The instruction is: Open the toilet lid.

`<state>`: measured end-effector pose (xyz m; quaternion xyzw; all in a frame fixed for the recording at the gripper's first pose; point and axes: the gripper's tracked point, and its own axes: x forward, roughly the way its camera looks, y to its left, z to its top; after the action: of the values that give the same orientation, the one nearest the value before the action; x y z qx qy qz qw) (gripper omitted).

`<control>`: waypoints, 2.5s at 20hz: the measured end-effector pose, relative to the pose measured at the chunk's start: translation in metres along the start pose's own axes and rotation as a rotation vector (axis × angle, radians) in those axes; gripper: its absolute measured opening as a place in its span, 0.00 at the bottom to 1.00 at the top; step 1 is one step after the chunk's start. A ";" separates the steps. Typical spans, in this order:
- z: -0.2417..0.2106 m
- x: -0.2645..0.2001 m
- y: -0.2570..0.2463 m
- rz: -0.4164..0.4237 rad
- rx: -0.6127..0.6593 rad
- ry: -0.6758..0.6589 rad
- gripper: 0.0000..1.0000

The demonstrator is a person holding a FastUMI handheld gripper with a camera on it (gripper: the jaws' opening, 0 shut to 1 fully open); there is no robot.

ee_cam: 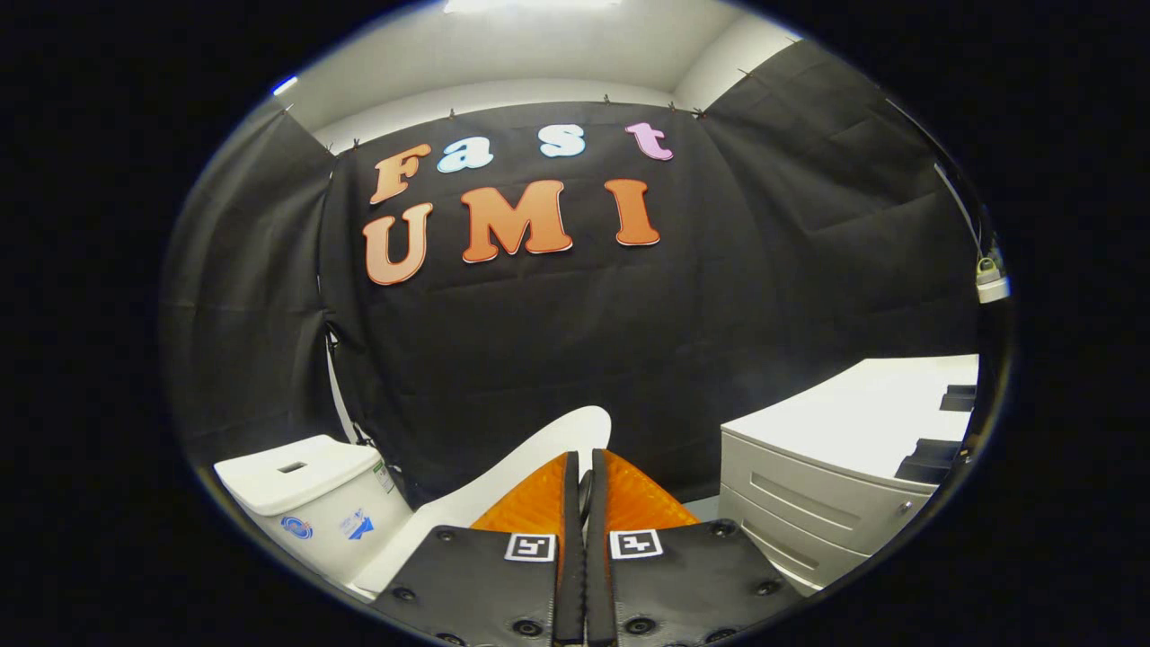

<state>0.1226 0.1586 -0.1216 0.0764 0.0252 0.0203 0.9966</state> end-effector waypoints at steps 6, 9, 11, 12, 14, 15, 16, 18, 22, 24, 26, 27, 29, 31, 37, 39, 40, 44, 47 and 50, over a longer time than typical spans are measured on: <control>-0.020 -0.001 -0.016 -0.006 0.033 0.051 0.09; -0.024 -0.002 -0.016 0.037 0.027 0.065 0.09; -0.023 0.000 -0.021 0.054 0.032 0.063 0.09; -0.026 0.003 -0.025 0.055 0.041 0.069 0.09; -0.030 0.000 -0.025 0.063 0.051 0.092 0.09; -0.027 0.003 -0.022 0.062 0.067 0.070 0.09; -0.024 0.008 -0.021 0.062 0.064 0.058 0.09; -0.014 0.008 -0.015 0.082 0.022 0.044 0.09; 0.009 0.009 0.012 0.140 0.034 0.051 0.09; 0.026 0.009 0.033 0.156 0.007 0.040 0.09; 0.041 0.009 0.056 0.170 0.015 0.041 0.09; 0.049 0.010 0.069 0.173 0.019 0.039 0.09; 0.065 0.011 0.094 0.178 0.001 0.023 0.09; 0.079 0.012 0.124 0.191 -0.024 0.012 0.09; 0.109 0.004 0.221 0.292 -0.079 0.009 0.09; 0.117 0.002 0.252 0.328 -0.088 0.008 0.09; 0.121 0.004 0.267 0.340 -0.095 0.007 0.09; 0.123 -0.005 0.333 0.397 -0.083 0.013 0.09; 0.119 -0.010 0.390 0.460 -0.097 0.018 0.09; 0.110 -0.018 0.434 0.496 -0.143 0.014 0.09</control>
<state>0.0946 0.5697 0.0542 0.0092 0.0110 0.2665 0.9637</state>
